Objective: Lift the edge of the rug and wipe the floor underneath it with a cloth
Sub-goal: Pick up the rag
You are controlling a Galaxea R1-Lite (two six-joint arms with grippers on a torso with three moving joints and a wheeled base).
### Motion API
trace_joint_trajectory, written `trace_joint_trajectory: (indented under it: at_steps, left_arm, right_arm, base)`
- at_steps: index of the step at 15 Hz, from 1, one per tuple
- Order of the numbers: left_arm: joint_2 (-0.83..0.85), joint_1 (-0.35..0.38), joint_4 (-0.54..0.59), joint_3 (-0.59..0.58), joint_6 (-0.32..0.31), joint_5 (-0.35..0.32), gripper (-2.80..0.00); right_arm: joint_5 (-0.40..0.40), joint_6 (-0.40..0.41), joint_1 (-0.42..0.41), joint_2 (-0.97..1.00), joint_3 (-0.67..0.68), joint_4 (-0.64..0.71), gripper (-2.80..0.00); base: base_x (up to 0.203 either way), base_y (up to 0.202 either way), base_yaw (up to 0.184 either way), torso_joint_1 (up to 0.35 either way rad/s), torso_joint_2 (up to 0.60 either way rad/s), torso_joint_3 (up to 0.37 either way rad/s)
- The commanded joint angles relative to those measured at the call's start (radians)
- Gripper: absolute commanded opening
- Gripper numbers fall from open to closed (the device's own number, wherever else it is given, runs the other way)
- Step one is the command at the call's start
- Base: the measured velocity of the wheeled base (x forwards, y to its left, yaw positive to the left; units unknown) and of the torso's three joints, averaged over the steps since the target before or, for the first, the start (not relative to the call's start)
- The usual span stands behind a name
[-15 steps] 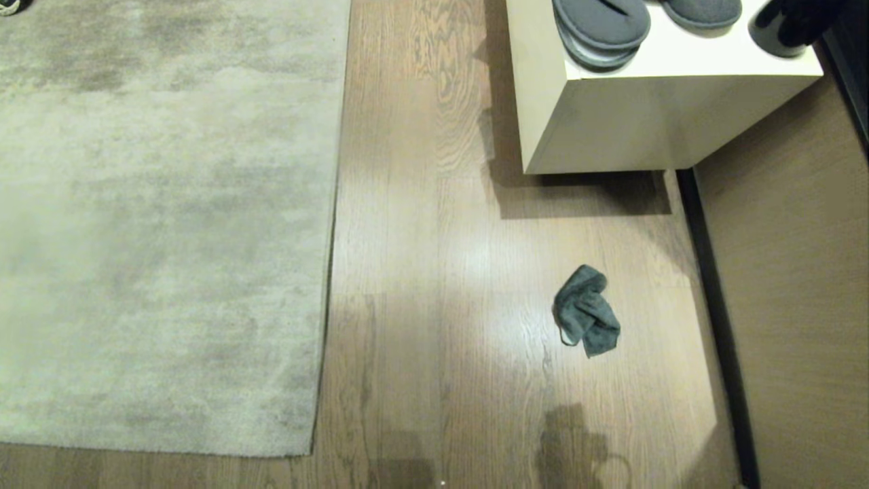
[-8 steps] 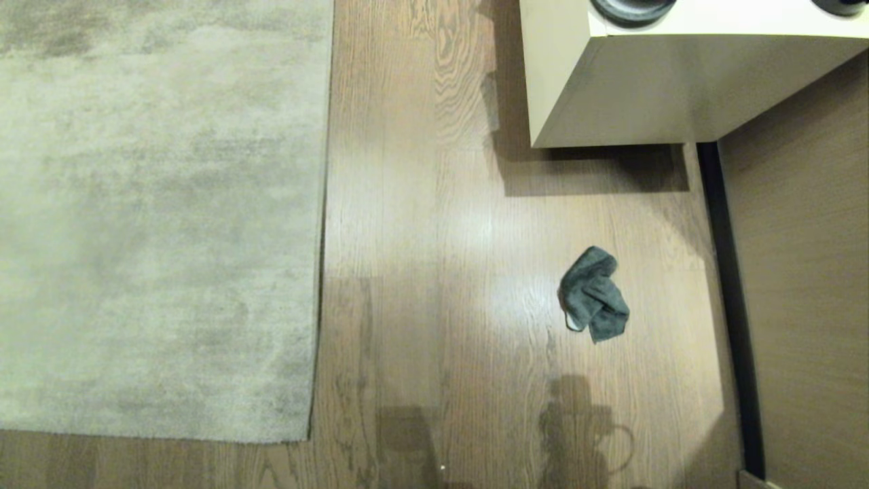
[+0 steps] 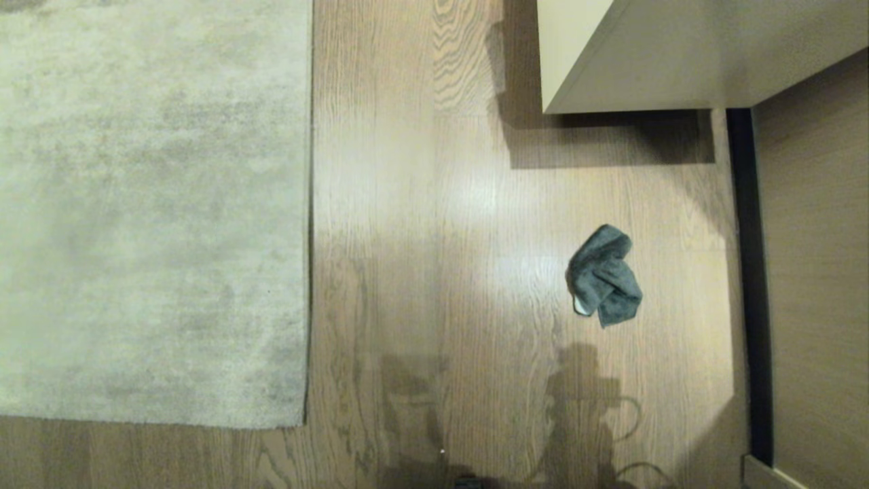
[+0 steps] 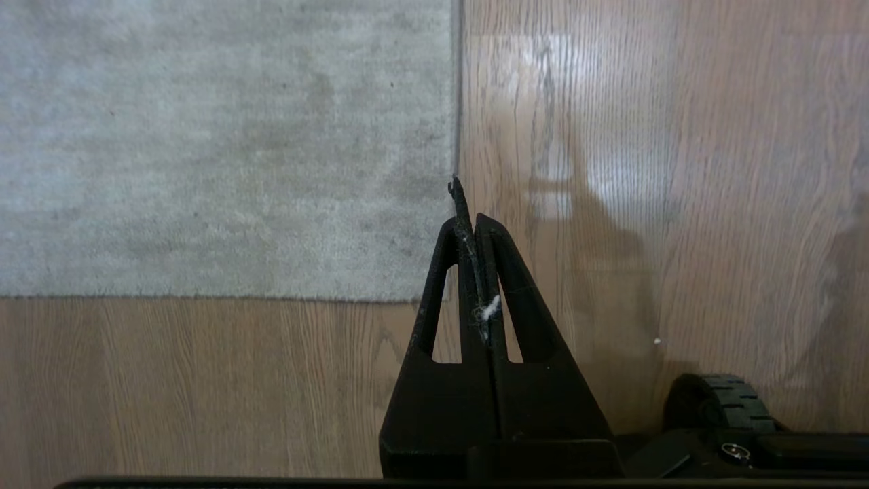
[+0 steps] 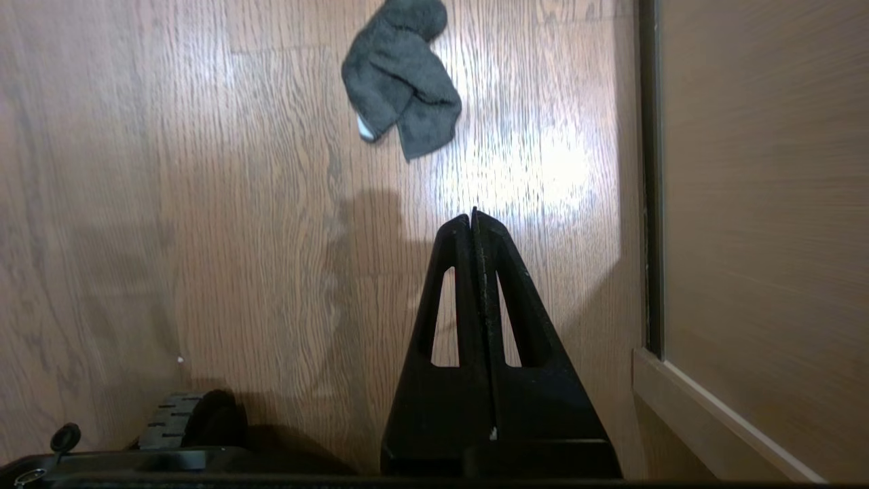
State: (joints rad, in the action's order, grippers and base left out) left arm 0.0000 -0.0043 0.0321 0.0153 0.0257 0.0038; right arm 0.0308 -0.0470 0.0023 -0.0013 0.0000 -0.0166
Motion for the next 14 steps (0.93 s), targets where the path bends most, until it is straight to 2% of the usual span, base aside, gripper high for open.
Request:
trace_joint_trajectory:
  at_steps: [1,14]
  left_arm:
    - [0.000,0.000,0.001,0.000,0.000,0.001,-2.80]
    - [0.000,0.001,-0.001,0.000,0.000,0.001,-2.80]
  right_arm:
    - [0.000,-0.001,0.001,0.001,0.000,0.000,-2.80]
    - [0.000,-0.001,-0.001,0.001,0.000,0.000,-2.80]
  base:
    - [0.000,0.000,0.000,0.001,0.00,-0.191]
    - [0.000,0.000,0.000,0.002,0.00,-0.196]
